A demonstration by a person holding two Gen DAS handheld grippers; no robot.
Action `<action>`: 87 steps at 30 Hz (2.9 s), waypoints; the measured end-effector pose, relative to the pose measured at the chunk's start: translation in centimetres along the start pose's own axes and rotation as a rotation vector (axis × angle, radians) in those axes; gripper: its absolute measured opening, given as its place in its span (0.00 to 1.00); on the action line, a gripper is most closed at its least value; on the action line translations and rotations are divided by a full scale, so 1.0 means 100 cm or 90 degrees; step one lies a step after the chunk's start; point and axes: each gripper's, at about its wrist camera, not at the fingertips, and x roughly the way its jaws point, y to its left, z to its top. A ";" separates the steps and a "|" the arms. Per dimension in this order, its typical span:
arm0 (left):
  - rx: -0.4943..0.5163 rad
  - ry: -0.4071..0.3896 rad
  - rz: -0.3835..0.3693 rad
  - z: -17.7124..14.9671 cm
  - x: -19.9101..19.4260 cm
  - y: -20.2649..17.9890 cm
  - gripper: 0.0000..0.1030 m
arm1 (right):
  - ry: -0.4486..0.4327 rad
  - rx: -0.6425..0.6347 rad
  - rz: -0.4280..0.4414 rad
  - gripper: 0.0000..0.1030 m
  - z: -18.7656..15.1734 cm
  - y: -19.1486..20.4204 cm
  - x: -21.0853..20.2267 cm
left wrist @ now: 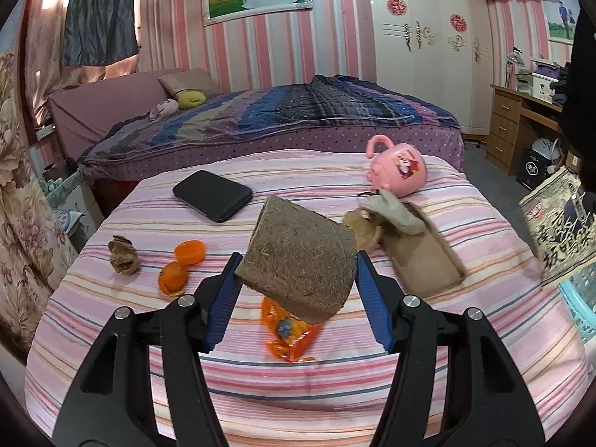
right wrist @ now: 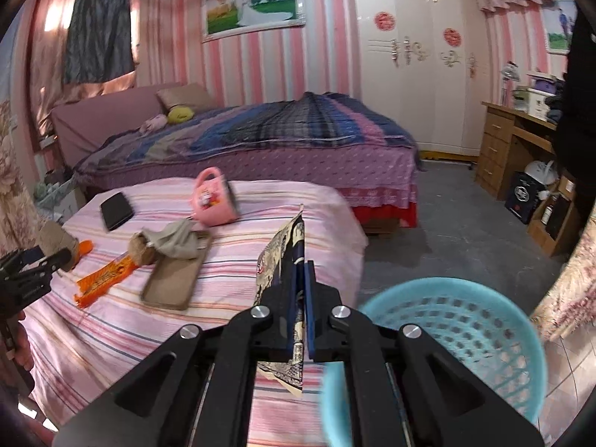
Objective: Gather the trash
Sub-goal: 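Drop the paper bag into the basket with the right tool while the left tool drops the tube, then move both tools back toward the orange snack wrapper on the bed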
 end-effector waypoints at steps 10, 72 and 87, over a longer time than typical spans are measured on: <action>0.004 -0.006 -0.071 0.008 -0.011 -0.055 0.58 | -0.006 0.063 -0.074 0.04 -0.009 -0.087 -0.027; -0.008 0.007 -0.002 0.012 0.004 -0.021 0.95 | 0.015 0.032 -0.196 0.90 -0.011 -0.063 -0.008; -0.047 0.120 0.002 -0.018 0.068 0.044 0.95 | 0.021 -0.067 -0.112 0.94 -0.009 0.059 0.038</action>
